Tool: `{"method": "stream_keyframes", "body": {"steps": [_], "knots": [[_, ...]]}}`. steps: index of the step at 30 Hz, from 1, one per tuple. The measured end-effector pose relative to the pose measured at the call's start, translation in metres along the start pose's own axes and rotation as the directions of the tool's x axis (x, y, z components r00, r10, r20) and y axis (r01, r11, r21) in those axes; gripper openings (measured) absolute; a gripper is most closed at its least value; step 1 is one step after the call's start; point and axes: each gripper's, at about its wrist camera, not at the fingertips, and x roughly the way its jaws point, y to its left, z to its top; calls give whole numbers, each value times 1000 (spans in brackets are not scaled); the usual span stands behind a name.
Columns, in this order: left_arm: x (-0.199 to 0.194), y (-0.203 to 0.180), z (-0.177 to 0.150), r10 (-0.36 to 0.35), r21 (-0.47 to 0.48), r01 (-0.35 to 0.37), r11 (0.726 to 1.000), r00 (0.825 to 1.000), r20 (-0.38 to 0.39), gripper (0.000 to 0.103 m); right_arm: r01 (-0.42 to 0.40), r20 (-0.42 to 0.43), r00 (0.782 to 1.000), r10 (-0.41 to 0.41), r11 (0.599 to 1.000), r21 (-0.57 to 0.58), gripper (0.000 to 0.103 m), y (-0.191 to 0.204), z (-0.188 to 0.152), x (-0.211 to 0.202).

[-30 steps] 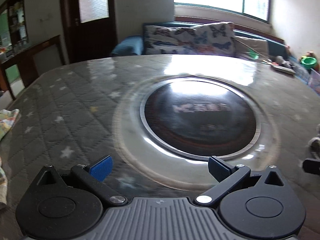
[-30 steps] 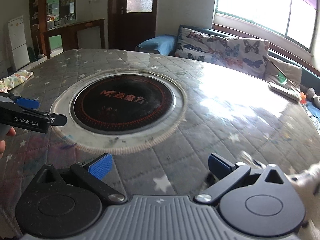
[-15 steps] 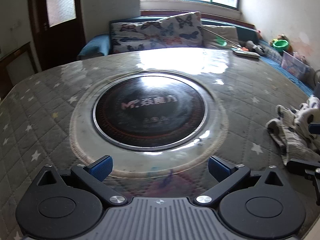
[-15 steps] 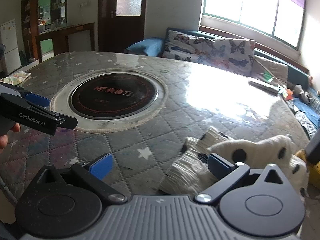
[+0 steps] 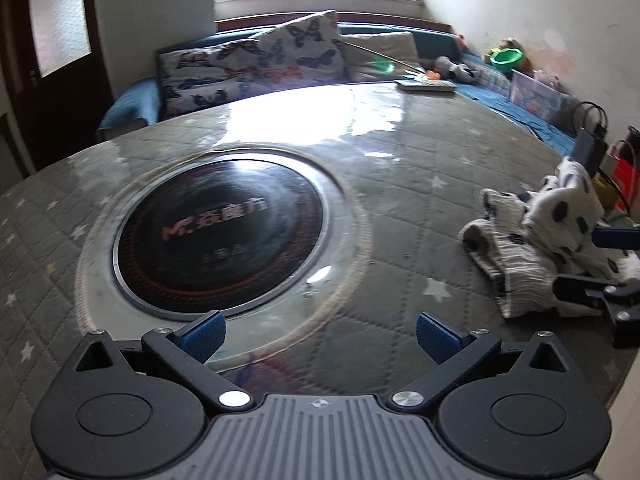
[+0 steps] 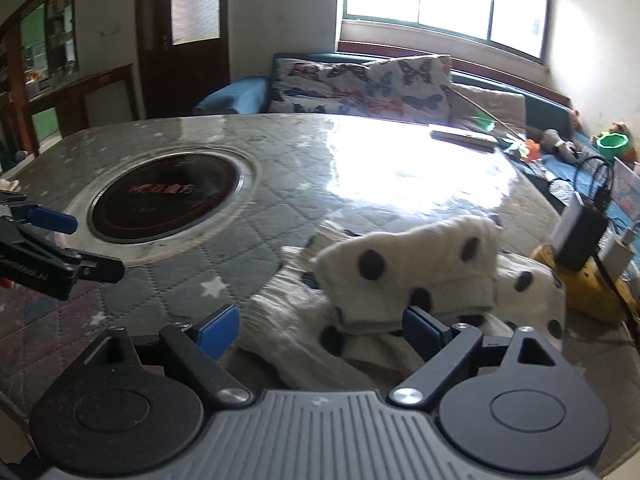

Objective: Fold clothes
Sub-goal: 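Lower the left tool onto the garment waistband and close its fingers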

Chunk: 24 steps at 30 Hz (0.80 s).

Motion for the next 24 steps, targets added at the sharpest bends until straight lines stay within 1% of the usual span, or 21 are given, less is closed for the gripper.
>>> {"method": "stream_keyframes", "body": {"steps": [4, 12, 16, 18, 21, 24], "knots": [[4, -9, 6, -38, 14, 39, 999, 999, -13, 103, 5, -5, 1000, -5, 1000, 29, 82, -11, -3, 1], [11, -29, 22, -93, 66, 94, 993, 996, -8, 103, 41, -6, 999, -41, 998, 51, 76, -27, -3, 6], [18, -40, 29, -140, 86, 141, 986, 990, -11, 103, 37, -12, 999, -36, 997, 70, 68, -34, -5, 8], [22, -45, 32, -164, 96, 164, 982, 986, -12, 102, 36, -13, 999, -35, 996, 82, 66, -37, -6, 8], [27, -54, 38, -199, 110, 199, 974, 980, -15, 97, 36, -11, 999, -35, 994, 99, 66, -40, -6, 8], [34, -63, 44, -234, 125, 236, 964, 972, -24, 94, 42, -7, 999, -42, 994, 102, 66, -44, -8, 4]]}}
